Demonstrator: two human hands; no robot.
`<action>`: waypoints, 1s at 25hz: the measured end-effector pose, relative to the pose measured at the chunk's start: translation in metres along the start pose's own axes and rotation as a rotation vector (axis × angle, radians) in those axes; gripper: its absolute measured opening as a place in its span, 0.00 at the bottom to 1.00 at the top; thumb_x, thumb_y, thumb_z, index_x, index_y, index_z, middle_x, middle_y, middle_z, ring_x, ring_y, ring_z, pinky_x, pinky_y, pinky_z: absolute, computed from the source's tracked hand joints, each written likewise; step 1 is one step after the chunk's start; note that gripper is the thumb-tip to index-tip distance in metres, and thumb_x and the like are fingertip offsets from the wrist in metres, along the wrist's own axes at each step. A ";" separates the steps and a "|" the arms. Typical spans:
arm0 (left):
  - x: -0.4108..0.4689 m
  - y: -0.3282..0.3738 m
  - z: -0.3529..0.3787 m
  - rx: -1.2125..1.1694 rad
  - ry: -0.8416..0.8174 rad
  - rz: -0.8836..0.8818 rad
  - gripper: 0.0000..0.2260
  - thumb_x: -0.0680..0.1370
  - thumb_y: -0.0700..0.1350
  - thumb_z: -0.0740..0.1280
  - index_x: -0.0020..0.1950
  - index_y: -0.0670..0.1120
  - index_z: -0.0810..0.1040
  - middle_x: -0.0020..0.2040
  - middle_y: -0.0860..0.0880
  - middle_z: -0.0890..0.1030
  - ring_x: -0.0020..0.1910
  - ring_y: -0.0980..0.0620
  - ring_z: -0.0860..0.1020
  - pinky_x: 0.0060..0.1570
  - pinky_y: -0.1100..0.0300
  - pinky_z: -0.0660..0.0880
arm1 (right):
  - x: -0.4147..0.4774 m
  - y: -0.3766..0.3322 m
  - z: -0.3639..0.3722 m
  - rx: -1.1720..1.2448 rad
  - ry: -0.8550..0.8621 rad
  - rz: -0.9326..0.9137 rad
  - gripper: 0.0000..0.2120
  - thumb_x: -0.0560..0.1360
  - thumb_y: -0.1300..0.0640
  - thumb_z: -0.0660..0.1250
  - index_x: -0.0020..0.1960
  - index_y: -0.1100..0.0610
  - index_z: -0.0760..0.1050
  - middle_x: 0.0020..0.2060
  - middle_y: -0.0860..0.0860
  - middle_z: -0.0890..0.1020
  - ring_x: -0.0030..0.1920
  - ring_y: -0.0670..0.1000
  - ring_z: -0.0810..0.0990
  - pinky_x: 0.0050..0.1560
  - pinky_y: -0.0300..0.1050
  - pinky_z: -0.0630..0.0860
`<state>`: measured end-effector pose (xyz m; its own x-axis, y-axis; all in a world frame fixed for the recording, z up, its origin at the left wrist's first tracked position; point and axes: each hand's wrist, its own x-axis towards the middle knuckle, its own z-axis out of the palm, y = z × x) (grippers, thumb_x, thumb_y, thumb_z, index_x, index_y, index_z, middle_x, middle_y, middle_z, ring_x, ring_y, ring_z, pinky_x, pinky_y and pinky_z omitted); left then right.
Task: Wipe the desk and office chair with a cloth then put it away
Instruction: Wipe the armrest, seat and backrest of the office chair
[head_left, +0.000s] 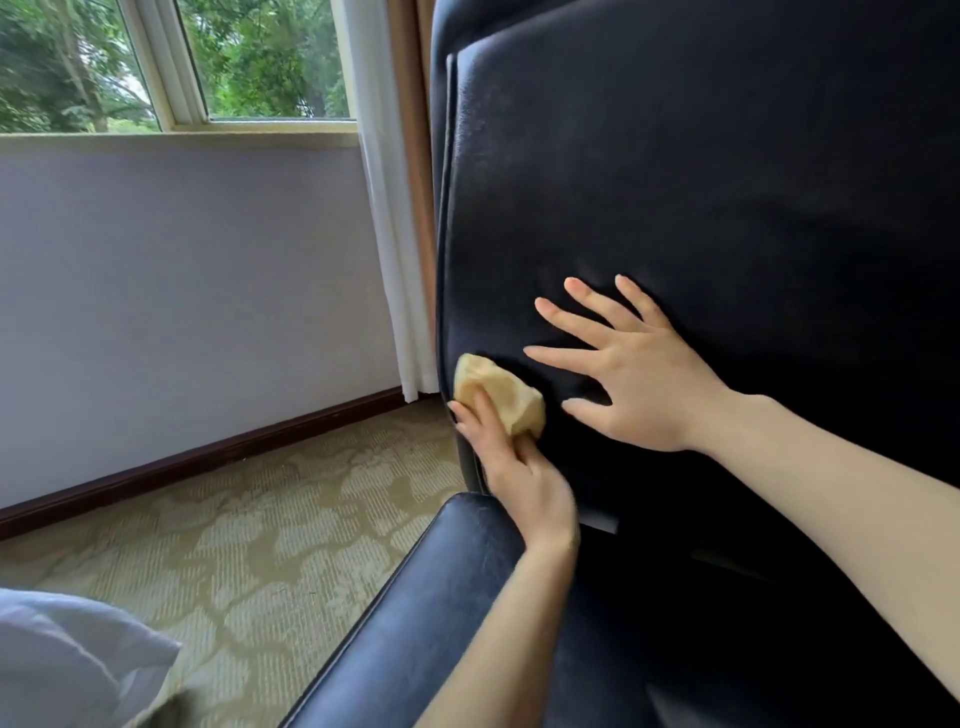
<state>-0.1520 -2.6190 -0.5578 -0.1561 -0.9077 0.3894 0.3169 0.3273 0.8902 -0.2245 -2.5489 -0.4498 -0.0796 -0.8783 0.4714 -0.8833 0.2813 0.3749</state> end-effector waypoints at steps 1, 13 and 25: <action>0.012 0.012 0.004 -0.001 0.079 -0.006 0.30 0.79 0.29 0.55 0.75 0.54 0.55 0.78 0.52 0.49 0.76 0.57 0.47 0.71 0.70 0.47 | -0.008 0.006 -0.003 -0.075 0.026 -0.051 0.27 0.73 0.45 0.64 0.72 0.43 0.66 0.76 0.47 0.58 0.77 0.49 0.50 0.75 0.54 0.39; 0.028 0.007 0.019 0.103 0.019 -0.138 0.26 0.82 0.34 0.52 0.77 0.53 0.53 0.79 0.52 0.46 0.77 0.52 0.48 0.66 0.70 0.45 | -0.057 0.049 -0.002 -0.424 0.144 0.059 0.30 0.76 0.37 0.55 0.76 0.42 0.56 0.77 0.48 0.55 0.77 0.54 0.51 0.71 0.65 0.33; -0.105 0.006 0.060 -0.108 -0.152 -0.374 0.26 0.82 0.38 0.54 0.75 0.61 0.52 0.76 0.49 0.60 0.74 0.48 0.62 0.72 0.61 0.60 | -0.058 0.050 -0.002 -0.433 0.192 0.015 0.27 0.77 0.38 0.57 0.75 0.42 0.60 0.76 0.50 0.58 0.76 0.55 0.53 0.70 0.68 0.38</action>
<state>-0.1895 -2.5057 -0.5794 -0.4129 -0.9071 0.0815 0.3075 -0.0546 0.9500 -0.2630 -2.4834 -0.4571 0.0323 -0.7971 0.6030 -0.6056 0.4643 0.6462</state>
